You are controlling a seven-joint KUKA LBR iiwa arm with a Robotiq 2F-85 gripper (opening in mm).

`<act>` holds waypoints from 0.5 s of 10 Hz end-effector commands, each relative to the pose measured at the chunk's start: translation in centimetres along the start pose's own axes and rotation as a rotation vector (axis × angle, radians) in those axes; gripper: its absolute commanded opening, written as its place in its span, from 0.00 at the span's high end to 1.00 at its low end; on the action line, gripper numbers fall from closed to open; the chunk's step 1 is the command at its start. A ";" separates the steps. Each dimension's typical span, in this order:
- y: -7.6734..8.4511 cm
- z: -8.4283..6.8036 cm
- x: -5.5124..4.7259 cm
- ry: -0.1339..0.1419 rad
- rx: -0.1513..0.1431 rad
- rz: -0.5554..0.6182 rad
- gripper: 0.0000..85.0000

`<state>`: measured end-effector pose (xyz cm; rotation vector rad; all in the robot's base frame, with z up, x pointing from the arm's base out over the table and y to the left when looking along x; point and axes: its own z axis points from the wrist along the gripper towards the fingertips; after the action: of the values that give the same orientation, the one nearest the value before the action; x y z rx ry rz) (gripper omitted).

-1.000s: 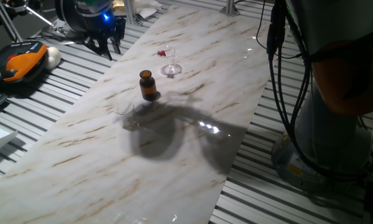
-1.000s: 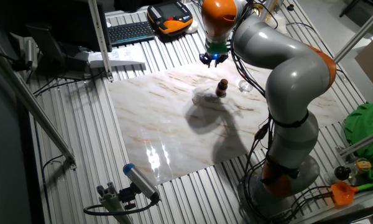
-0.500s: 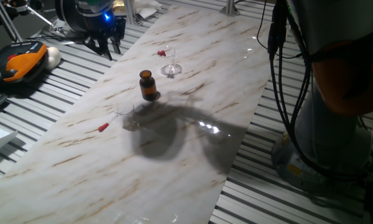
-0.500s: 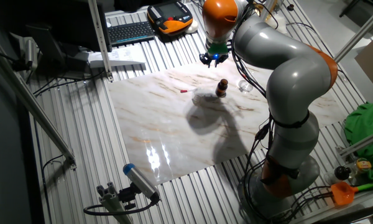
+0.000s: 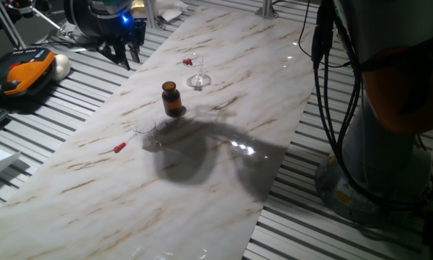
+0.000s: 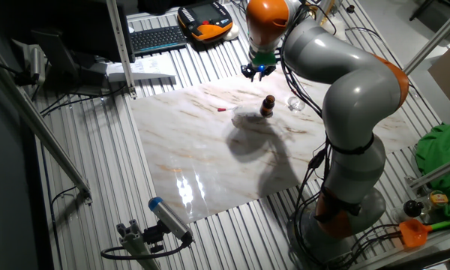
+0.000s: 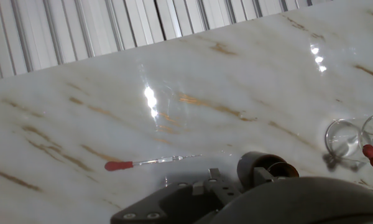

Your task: Transfer liquid using a dropper

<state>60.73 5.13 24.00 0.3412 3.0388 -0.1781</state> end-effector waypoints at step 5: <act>0.0 0.0 0.0 0.001 -0.006 -0.010 0.60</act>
<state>60.72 5.11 24.00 0.3249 3.0429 -0.1660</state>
